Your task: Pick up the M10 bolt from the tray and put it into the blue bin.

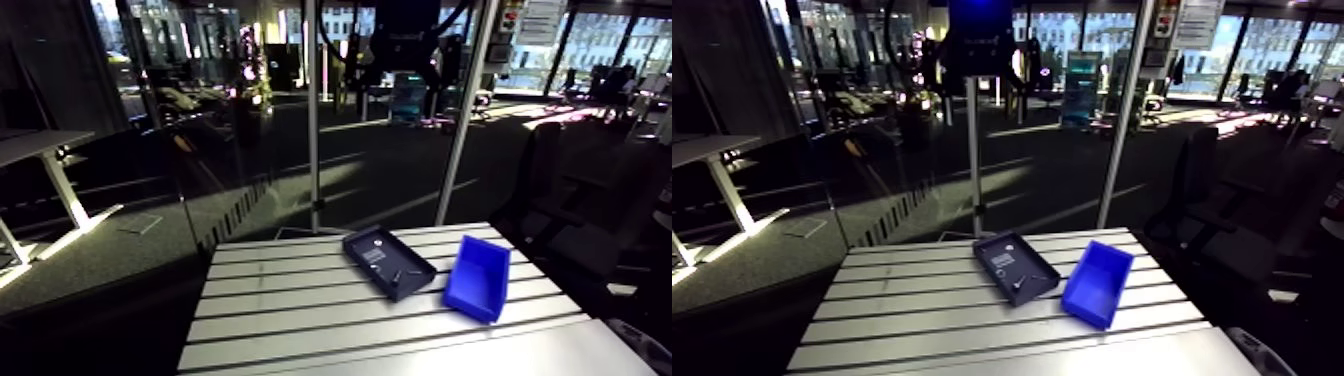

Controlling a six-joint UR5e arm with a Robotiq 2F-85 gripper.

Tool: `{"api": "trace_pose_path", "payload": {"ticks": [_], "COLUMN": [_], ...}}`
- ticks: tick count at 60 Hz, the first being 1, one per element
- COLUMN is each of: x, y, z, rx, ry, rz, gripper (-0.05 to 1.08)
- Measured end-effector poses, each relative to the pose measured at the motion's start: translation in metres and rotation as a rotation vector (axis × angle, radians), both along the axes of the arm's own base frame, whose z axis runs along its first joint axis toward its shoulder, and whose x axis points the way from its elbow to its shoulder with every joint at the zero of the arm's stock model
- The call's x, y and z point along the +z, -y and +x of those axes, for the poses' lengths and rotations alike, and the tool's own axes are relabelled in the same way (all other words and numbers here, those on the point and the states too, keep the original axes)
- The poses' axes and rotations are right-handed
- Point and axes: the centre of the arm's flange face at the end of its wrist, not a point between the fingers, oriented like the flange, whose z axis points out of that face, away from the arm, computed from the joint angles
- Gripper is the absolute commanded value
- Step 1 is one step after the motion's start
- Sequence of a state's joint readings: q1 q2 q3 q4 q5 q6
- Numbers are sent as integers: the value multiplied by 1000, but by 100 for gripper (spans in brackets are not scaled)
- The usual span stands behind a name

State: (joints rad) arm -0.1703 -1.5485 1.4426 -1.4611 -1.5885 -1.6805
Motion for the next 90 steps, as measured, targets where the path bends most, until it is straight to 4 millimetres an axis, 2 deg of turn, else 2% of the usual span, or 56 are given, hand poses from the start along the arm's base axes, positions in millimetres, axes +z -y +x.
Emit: {"api": "trace_pose_path", "payload": {"ticks": [13, 31, 64, 90], "x": [9, 12, 7, -10], "y": [-7, -10, -11, -17], "z": [15, 20, 18, 7], "rx": [-45, -61, -72, -89], "ry": [-10, -14, -7, -46], "rz": [-6, -7, -9, 0], "gripper": [1, 1, 1, 1]}}
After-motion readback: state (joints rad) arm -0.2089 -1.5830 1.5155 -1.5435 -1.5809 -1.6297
